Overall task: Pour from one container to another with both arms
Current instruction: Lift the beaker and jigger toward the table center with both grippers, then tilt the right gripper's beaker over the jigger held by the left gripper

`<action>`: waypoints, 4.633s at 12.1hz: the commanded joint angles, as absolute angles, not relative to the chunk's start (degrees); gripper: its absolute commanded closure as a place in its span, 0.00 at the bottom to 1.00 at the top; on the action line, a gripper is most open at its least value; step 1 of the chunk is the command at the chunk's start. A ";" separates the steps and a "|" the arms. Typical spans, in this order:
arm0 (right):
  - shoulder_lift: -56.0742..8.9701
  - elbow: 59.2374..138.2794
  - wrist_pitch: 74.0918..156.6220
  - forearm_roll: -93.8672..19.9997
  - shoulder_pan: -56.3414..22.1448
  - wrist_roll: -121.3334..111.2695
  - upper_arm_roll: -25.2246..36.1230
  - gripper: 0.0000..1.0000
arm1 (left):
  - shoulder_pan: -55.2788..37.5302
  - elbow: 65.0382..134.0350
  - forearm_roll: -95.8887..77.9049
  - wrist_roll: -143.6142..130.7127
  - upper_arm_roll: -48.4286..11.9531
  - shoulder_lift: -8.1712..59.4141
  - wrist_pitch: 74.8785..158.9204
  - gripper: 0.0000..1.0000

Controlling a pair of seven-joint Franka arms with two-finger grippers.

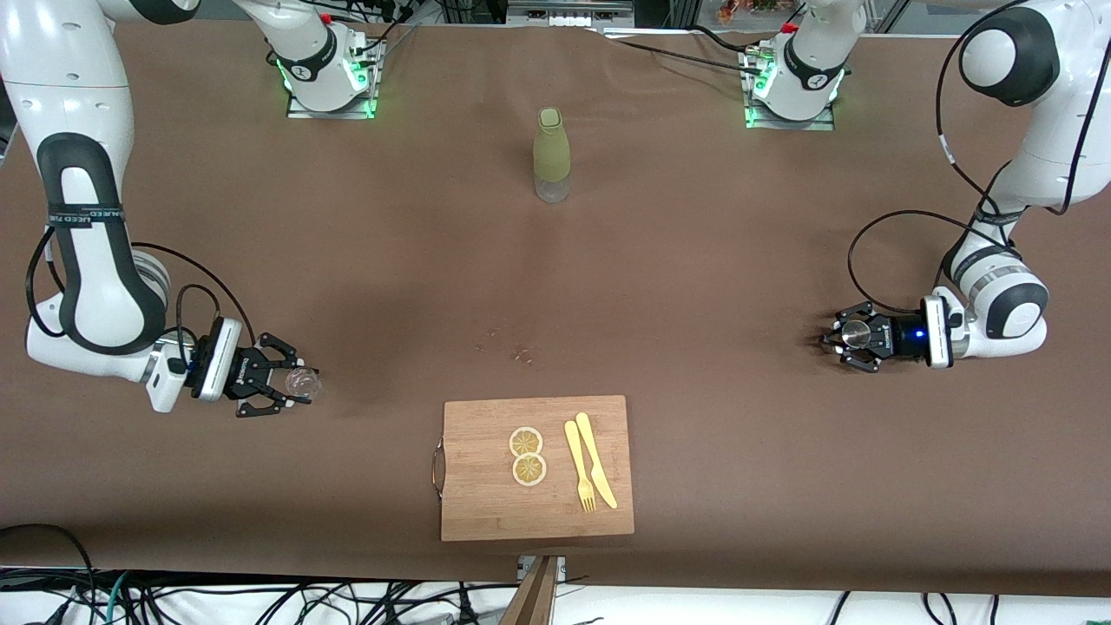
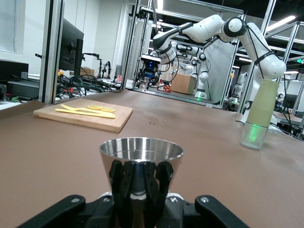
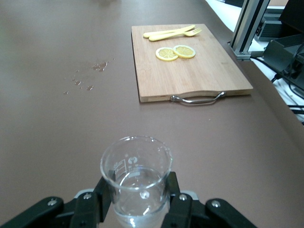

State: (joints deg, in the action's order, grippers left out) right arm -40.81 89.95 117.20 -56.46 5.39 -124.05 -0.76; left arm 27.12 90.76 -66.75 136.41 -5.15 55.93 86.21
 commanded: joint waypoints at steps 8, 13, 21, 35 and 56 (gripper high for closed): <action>-36.04 90.09 123.22 -55.37 -3.50 -110.85 -1.32 0.77 | 15.75 92.81 -79.44 133.86 -3.95 51.60 89.81 1.00; -35.60 90.09 128.40 -55.20 -9.22 -107.59 -1.32 0.77 | 6.35 93.95 -87.44 134.47 -3.87 51.42 95.26 1.00; -34.81 89.65 135.52 -42.29 -18.63 -87.56 -1.32 0.78 | -6.31 94.66 -100.44 134.74 -3.69 51.24 101.69 1.00; -34.54 85.34 136.05 -16.36 -28.21 -56.88 -2.29 0.77 | -24.94 93.60 -122.33 137.19 3.33 52.56 106.34 1.00; -35.07 84.20 135.62 8.69 -35.24 -37.45 -2.37 0.78 | -41.40 88.86 -140.19 137.64 11.87 56.51 110.30 1.00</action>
